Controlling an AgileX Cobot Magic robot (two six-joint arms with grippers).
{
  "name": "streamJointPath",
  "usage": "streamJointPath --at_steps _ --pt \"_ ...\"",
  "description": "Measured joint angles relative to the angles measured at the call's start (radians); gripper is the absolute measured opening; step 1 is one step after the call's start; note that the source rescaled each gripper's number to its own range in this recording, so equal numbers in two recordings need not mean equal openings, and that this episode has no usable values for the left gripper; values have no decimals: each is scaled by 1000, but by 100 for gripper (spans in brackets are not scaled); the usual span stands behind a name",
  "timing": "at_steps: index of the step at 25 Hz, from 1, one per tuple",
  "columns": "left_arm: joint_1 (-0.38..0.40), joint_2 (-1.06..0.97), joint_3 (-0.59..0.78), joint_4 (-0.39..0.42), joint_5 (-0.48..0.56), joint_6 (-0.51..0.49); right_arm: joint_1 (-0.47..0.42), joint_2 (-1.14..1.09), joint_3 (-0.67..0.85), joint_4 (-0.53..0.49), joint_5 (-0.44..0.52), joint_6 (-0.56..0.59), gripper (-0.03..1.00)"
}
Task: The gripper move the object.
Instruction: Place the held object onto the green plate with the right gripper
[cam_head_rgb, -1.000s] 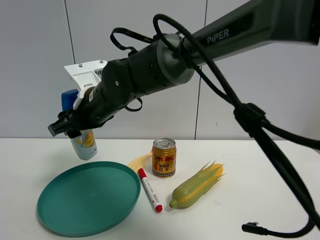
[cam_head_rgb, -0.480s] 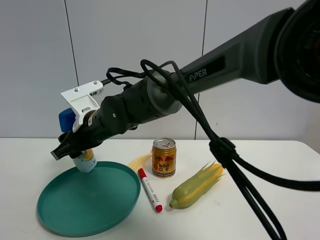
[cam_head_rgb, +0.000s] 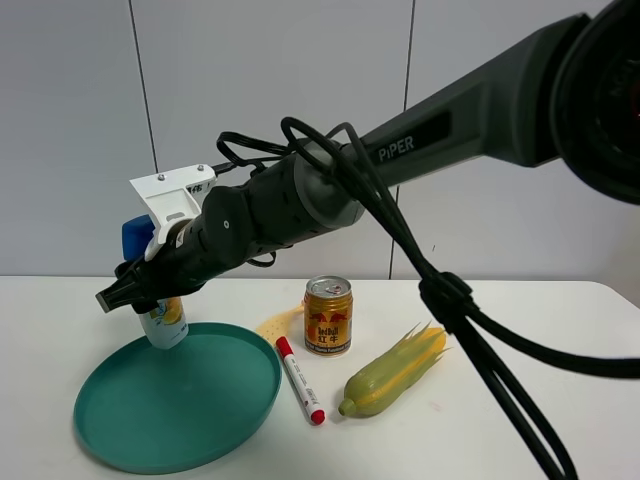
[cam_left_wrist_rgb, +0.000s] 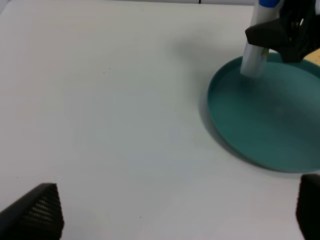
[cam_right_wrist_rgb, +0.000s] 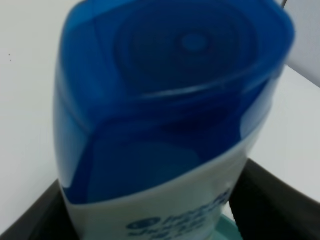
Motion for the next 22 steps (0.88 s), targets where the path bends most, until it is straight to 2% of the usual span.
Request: streamJointPath --at_steps 22 --pt "0 0 0 0 0 1 0 32 -1 -3 9 -1 0"
